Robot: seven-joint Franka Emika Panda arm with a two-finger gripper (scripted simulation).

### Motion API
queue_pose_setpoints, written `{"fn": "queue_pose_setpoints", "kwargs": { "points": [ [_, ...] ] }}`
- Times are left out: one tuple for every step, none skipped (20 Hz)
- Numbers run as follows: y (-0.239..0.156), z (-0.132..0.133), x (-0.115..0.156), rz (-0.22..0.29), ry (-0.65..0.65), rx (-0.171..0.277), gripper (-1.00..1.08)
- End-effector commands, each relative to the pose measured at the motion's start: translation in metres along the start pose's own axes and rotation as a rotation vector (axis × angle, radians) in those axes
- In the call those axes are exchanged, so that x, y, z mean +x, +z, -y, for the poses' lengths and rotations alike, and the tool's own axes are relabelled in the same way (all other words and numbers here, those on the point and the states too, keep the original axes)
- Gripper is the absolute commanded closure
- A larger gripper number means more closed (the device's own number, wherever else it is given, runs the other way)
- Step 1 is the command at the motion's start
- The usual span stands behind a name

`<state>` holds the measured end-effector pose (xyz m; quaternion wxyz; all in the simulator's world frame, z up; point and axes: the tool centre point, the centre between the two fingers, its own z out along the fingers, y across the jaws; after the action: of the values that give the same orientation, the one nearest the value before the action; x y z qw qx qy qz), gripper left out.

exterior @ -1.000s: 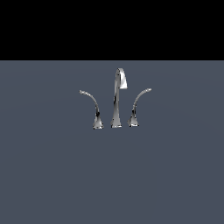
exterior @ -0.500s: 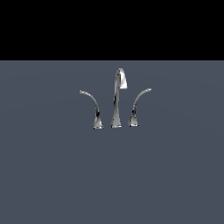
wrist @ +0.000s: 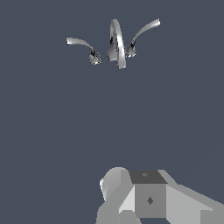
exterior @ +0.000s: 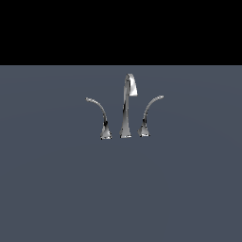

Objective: Turn on the faucet by rotating a designated handle.

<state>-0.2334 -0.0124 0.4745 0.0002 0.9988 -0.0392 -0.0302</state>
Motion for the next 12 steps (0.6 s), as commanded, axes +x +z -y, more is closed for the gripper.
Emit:
{"fn": "queue_pose_setpoints", "kwargs": {
  "points": [
    [0.001, -0.001, 0.012, -0.001, 0.038, -0.001, 1.08],
    [0.002, -0.002, 0.017, -0.002, 0.057, -0.001, 1.08],
    [0.003, -0.002, 0.023, -0.003, 0.077, -0.002, 1.08],
    [0.004, -0.003, 0.03, -0.004, 0.098, -0.002, 1.08],
    [0.005, -0.004, 0.037, -0.005, 0.12, -0.002, 1.08],
    [0.007, -0.004, 0.044, -0.006, 0.145, -0.003, 1.08],
    [0.008, -0.005, 0.052, -0.007, 0.17, -0.003, 1.08],
    [0.01, -0.006, 0.061, -0.009, 0.197, -0.003, 1.08],
    [0.012, -0.008, 0.069, -0.01, 0.225, -0.003, 1.08],
    [0.015, -0.009, 0.078, -0.011, 0.253, -0.004, 1.08],
    [0.018, -0.01, 0.087, -0.013, 0.282, -0.004, 1.08],
    [0.021, -0.011, 0.096, -0.014, 0.31, -0.004, 1.08]
  ]
}}
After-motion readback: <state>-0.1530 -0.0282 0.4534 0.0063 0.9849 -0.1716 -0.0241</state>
